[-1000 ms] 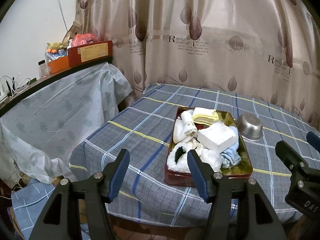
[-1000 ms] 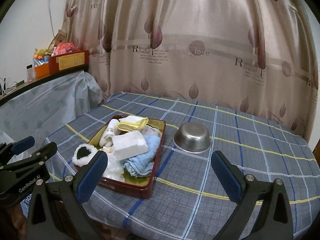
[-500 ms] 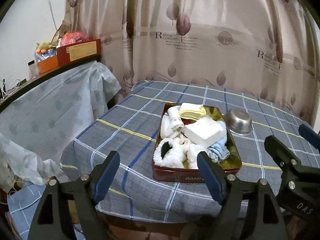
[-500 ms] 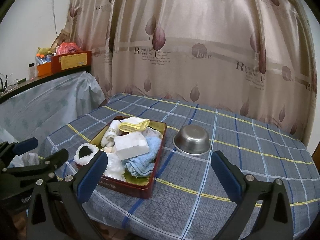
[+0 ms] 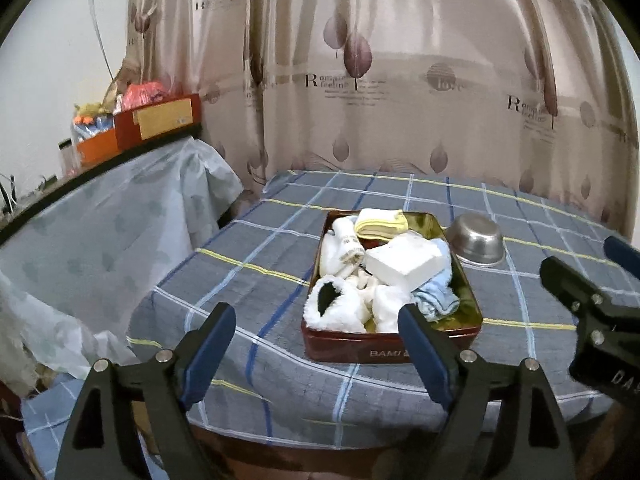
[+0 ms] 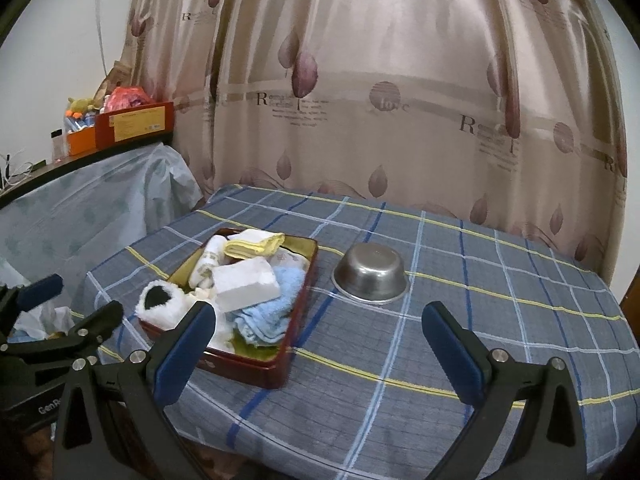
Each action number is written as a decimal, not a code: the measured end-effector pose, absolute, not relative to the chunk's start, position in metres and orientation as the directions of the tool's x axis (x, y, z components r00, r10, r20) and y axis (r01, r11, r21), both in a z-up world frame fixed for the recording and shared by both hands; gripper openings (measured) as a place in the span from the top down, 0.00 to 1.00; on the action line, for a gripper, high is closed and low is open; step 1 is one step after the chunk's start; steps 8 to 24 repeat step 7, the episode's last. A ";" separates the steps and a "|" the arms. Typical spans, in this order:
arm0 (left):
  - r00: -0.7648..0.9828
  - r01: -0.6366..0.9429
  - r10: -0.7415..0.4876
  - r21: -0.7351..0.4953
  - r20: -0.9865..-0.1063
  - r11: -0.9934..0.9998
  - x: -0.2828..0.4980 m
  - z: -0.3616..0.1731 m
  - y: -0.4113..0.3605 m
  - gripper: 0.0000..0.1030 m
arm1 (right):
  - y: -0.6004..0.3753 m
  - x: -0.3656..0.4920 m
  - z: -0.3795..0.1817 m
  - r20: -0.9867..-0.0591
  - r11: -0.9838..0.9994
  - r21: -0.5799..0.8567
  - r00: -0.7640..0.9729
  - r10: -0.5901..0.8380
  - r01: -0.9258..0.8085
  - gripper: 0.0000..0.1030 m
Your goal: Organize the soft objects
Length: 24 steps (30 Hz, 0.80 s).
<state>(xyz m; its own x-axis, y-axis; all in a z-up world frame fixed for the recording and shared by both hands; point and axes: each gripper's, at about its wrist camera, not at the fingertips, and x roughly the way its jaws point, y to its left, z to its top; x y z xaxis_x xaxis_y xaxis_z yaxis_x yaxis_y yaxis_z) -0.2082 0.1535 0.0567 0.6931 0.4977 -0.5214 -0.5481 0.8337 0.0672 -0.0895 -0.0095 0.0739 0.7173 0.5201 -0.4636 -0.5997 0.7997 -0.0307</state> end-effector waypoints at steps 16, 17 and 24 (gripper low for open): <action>0.679 -0.546 0.476 0.050 -0.559 0.837 -0.205 0.054 0.155 0.17 | -0.054 -0.042 0.068 -0.491 0.867 -0.006 0.756 0.432 -0.499 0.00; 0.679 -0.546 0.476 0.050 -0.559 0.837 -0.205 0.054 0.155 0.17 | -0.054 -0.042 0.068 -0.491 0.867 -0.006 0.756 0.432 -0.499 0.00; 0.679 -0.546 0.476 0.050 -0.559 0.837 -0.205 0.054 0.155 0.17 | -0.054 -0.042 0.068 -0.491 0.867 -0.006 0.756 0.432 -0.499 0.00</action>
